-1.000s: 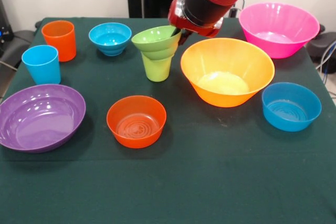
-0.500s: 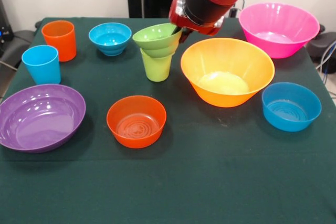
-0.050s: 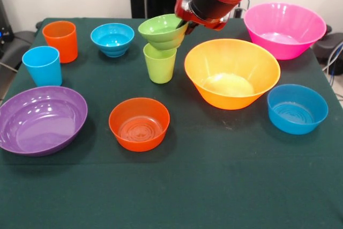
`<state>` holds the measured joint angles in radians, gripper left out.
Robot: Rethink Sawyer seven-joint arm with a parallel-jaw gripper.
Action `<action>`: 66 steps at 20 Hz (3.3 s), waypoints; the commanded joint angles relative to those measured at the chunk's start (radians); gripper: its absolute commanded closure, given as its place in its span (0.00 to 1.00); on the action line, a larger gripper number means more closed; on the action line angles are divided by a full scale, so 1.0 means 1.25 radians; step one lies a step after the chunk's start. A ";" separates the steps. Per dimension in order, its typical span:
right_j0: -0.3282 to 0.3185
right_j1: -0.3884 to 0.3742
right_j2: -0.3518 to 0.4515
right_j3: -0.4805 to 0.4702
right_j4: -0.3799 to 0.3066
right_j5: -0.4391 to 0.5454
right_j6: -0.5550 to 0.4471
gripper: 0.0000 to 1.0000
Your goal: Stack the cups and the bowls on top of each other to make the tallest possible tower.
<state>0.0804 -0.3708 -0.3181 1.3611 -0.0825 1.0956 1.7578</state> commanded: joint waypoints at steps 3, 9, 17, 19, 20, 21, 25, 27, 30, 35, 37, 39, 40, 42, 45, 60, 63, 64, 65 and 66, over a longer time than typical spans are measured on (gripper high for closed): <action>0.014 0.051 0.048 -0.006 -0.027 0.037 0.093 1.00; 0.023 0.056 0.035 -0.013 -0.045 0.019 0.090 1.00; 0.030 0.062 0.023 -0.018 -0.055 0.017 0.078 1.00; 0.030 0.060 0.023 -0.014 -0.053 0.007 0.079 1.00; 0.030 0.061 0.023 -0.014 -0.053 0.002 0.079 1.00; 0.029 0.061 0.023 -0.012 -0.051 -0.003 0.079 1.00; 0.029 0.060 0.023 -0.006 -0.048 -0.023 0.079 1.00; 0.030 0.059 0.022 -0.004 -0.046 -0.033 0.082 1.00; 0.036 0.061 0.013 -0.006 -0.054 -0.045 0.088 1.00; 0.032 0.056 0.019 0.008 -0.046 -0.086 0.092 1.00; 0.029 0.053 0.024 0.017 -0.040 -0.106 0.095 1.00; 0.028 0.050 0.025 0.022 -0.037 -0.121 0.098 1.00; 0.028 0.049 0.024 0.023 -0.037 -0.128 0.100 1.00; 0.029 0.048 0.023 0.025 -0.035 -0.141 0.105 1.00; 0.031 0.048 0.021 0.029 -0.033 -0.159 0.109 1.00; 0.023 0.052 0.027 0.025 -0.020 -0.106 0.084 1.00; 0.026 0.054 0.024 0.022 -0.022 -0.095 0.086 1.00; 0.028 0.055 0.021 0.021 -0.023 -0.089 0.088 1.00; 0.030 0.056 0.019 0.019 -0.023 -0.082 0.089 1.00; 0.031 0.056 0.017 0.017 -0.023 -0.078 0.091 1.00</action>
<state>0.1021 -0.3485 -0.3630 1.3608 -0.0823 0.9642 1.7578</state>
